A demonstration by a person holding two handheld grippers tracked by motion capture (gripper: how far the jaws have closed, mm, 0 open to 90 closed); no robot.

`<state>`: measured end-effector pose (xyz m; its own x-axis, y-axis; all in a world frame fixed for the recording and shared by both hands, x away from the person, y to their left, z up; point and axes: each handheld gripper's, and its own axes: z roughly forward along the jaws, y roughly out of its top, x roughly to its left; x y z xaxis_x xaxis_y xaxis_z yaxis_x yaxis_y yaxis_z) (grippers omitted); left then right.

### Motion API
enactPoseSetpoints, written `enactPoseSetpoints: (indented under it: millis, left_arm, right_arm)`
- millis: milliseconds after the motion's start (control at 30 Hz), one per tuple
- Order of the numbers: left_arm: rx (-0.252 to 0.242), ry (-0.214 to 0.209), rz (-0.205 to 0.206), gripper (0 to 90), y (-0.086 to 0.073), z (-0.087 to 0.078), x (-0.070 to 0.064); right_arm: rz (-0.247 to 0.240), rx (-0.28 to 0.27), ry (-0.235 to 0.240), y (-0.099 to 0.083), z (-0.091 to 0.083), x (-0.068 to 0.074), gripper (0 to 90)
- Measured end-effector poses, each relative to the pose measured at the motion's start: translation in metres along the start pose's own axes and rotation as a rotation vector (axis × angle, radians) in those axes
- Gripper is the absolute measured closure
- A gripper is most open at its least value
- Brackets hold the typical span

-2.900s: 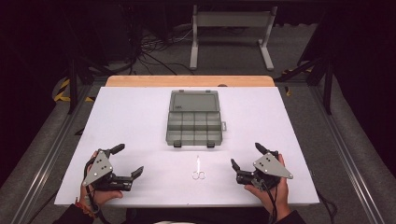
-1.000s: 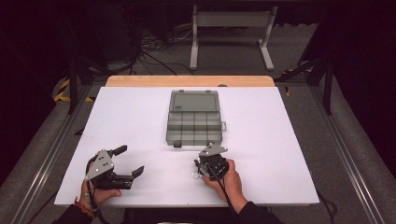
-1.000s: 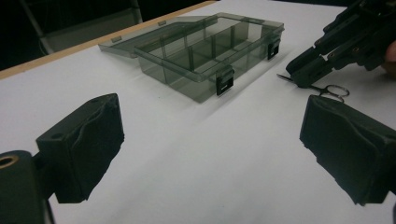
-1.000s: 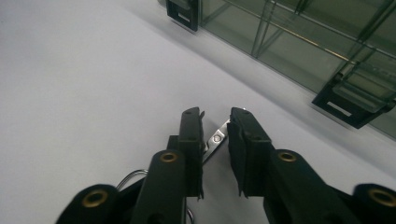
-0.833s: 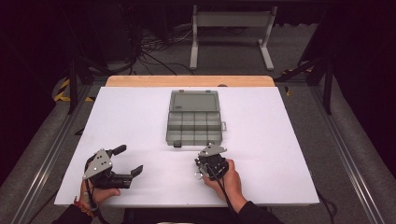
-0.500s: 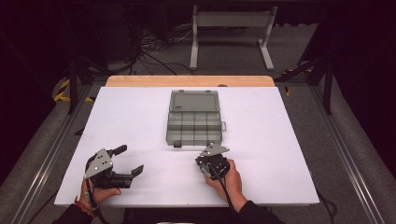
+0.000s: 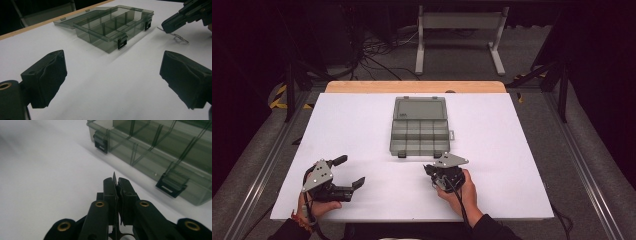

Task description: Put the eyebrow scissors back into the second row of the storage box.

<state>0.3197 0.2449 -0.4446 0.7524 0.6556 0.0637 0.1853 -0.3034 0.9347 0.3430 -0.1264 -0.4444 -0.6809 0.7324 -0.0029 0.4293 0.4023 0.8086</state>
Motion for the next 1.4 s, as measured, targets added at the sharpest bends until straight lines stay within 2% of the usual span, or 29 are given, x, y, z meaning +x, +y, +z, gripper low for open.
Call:
enactPoseSetpoints:
  millis: [100,333,500,867,1100,1267,1400]
  left_arm:
    - [0.008,0.001,0.005,7.4,0.000,0.000,0.000]
    - [0.010,0.001,0.003,7.4,-0.001,0.001,0.000]
    - [0.029,-0.013,0.014,7.5,-0.001,0.002,0.000]
    - [0.009,-0.017,0.017,6.4,-0.001,0.001,-0.001]
    - [-0.003,-0.016,0.026,5.6,-0.001,0.001,-0.001]
    - [0.015,-0.020,0.046,3.7,-0.001,0.001,-0.002]
    - [0.009,-0.009,0.054,3.4,-0.001,0.000,-0.002]
  right_arm:
    - [-0.002,-0.041,-0.003,0.002,-0.007,-0.004,86.3]
    - [-0.003,-0.098,-0.007,0.003,-0.015,-0.009,86.4]
    - [-0.022,-0.103,-0.010,0.005,-0.019,-0.010,86.3]
    - [-0.031,-0.144,-0.027,0.009,-0.030,-0.014,86.3]
    - [-0.051,-0.161,-0.056,0.013,-0.036,-0.017,86.3]
    - [-0.050,-0.170,-0.053,0.015,-0.040,-0.019,86.3]
    - [-0.051,-0.183,-0.051,0.018,-0.043,-0.023,86.3]
